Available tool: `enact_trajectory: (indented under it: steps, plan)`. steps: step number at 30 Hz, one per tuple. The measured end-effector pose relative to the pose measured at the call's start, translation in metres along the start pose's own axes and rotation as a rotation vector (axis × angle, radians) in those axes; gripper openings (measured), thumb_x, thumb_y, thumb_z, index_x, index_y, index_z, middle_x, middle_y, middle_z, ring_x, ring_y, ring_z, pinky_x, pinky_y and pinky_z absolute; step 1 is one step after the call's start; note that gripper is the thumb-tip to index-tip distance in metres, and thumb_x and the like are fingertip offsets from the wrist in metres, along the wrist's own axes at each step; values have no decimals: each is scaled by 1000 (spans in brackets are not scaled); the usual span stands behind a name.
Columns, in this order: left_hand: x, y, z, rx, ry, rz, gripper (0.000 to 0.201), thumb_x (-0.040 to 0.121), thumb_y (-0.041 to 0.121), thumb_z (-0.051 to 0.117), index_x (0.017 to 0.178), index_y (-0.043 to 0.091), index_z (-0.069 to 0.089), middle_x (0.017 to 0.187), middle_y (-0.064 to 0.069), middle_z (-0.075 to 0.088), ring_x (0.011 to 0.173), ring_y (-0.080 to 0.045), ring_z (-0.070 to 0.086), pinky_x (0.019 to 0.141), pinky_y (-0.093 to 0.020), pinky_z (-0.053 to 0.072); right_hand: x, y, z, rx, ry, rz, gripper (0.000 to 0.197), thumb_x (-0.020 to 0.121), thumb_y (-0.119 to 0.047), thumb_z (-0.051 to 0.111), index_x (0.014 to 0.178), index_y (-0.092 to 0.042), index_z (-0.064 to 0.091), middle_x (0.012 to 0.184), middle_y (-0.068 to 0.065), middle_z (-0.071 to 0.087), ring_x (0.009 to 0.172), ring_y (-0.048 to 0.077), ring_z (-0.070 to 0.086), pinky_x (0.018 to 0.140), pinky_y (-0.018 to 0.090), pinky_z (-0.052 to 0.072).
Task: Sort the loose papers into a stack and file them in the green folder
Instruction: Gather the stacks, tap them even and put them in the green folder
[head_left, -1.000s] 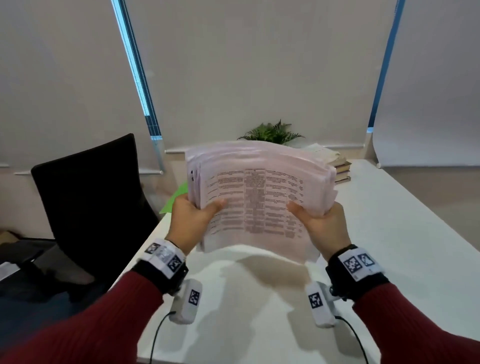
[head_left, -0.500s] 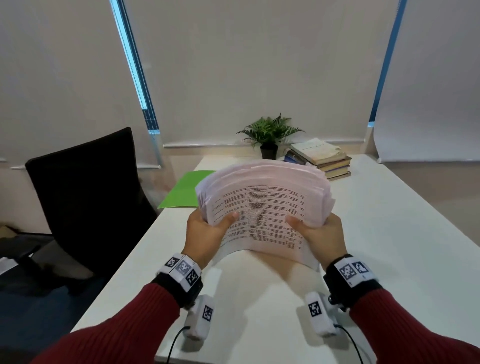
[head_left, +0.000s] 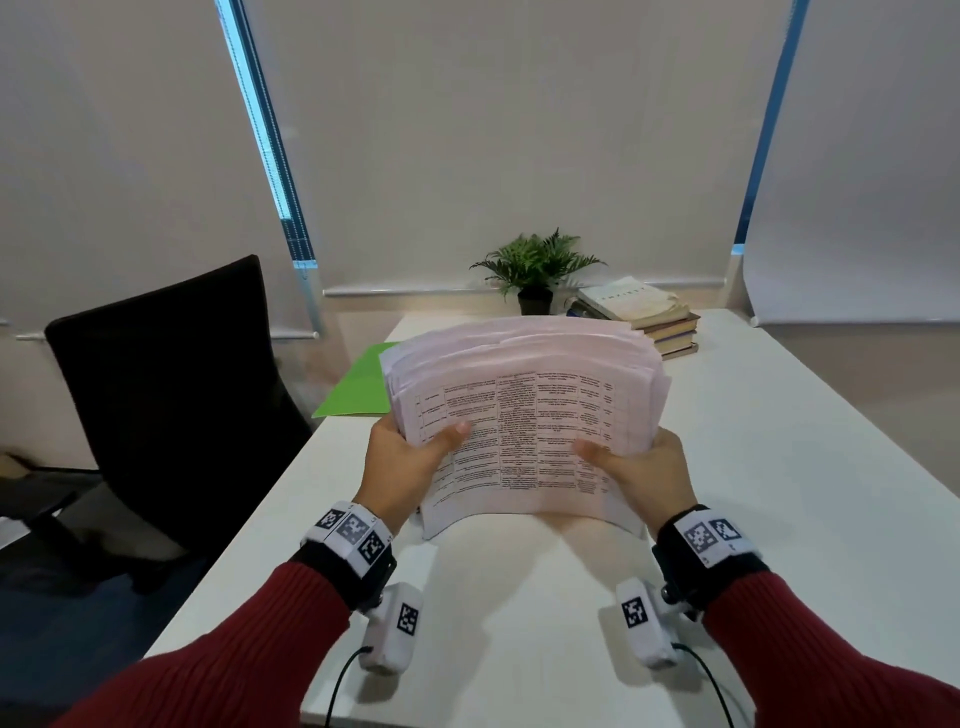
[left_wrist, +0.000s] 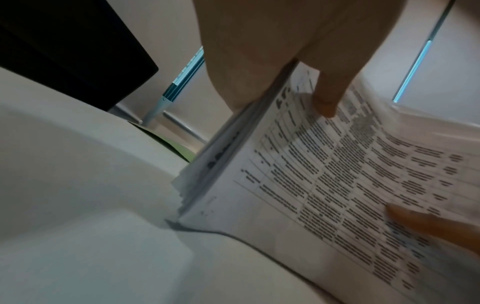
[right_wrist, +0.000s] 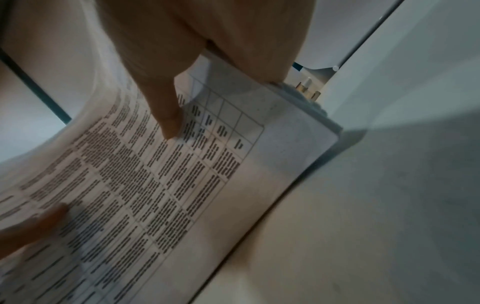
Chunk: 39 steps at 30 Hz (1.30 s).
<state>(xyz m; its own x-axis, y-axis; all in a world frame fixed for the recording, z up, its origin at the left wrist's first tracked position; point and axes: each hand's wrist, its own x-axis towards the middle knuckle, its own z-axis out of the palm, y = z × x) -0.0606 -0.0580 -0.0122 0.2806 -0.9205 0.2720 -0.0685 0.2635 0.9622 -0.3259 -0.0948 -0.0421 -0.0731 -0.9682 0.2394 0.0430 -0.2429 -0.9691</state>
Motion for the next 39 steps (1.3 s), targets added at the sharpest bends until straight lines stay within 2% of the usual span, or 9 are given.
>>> enact_trajectory:
  steps: [4, 7, 10, 15, 20, 26, 31, 35, 39]
  plan:
    - [2, 3, 3, -41, 67, 47, 31, 86, 7, 87, 115, 8, 76, 106, -1, 84, 95, -15, 81, 82, -32, 67, 3, -9, 2, 3, 20, -63, 28, 75, -10, 90, 97, -24, 78, 92, -6, 82, 85, 12, 79, 73, 31, 64]
    - [0, -4, -3, -2, -8, -18, 35, 85, 10, 88, 118, 9, 77, 108, -3, 84, 97, -17, 81, 72, -30, 66, 1, 1, -1, -13, -40, 44, 37, 71, -1, 90, 104, -12, 77, 97, 3, 82, 89, 21, 79, 73, 36, 65]
    - [1, -13, -4, 17, -19, -67, 29, 89, 12, 84, 117, 6, 78, 104, -5, 84, 97, -25, 81, 59, -24, 61, 3, 14, -5, -86, -73, 128, 41, 69, 3, 90, 104, -11, 74, 103, 8, 80, 92, 23, 77, 69, 26, 63]
    - [6, -10, 1, -44, 69, -76, 25, 91, 18, 83, 113, 8, 78, 102, -6, 84, 95, -27, 82, 86, -52, 66, 6, -5, -14, -111, -76, 122, 46, 68, -9, 94, 110, -10, 75, 103, 4, 80, 93, 22, 78, 71, 29, 65]
    - [-1, 14, 10, -382, 83, -57, 29, 97, 6, 73, 126, 4, 72, 119, -15, 80, 110, -34, 78, 93, -55, 63, 6, -25, -21, 304, 131, 47, 52, 70, -13, 92, 118, -11, 72, 113, 8, 79, 104, 28, 76, 88, 41, 60]
    - [-26, 19, 50, -710, -79, -231, 42, 105, 4, 61, 147, 9, 59, 142, -21, 67, 133, -41, 64, 113, -63, 47, -12, -43, 38, 751, -53, 38, 54, 92, 0, 69, 143, -10, 56, 139, 13, 65, 128, 33, 63, 104, 51, 50]
    - [-19, 26, 19, -595, -183, -241, 51, 94, -3, 65, 144, 5, 61, 142, -20, 68, 125, -33, 71, 101, -47, 60, -7, -53, 19, 645, -33, -3, 53, 89, 8, 70, 139, -4, 58, 136, 16, 67, 127, 35, 64, 110, 60, 44]
    - [9, 42, -36, -392, -402, -269, 48, 96, 3, 66, 144, 2, 62, 145, -29, 62, 133, -50, 60, 113, -64, 46, 1, -63, -4, 456, -94, 12, 49, 85, 5, 76, 132, 0, 64, 127, 18, 71, 120, 35, 68, 106, 58, 49]
    - [20, 56, -33, -86, -529, -187, 48, 89, 0, 77, 136, -2, 65, 134, -24, 71, 128, -44, 66, 112, -56, 52, 2, -72, 1, 205, -210, -61, 44, 80, 0, 82, 122, 0, 70, 117, 14, 77, 113, 31, 73, 100, 49, 56]
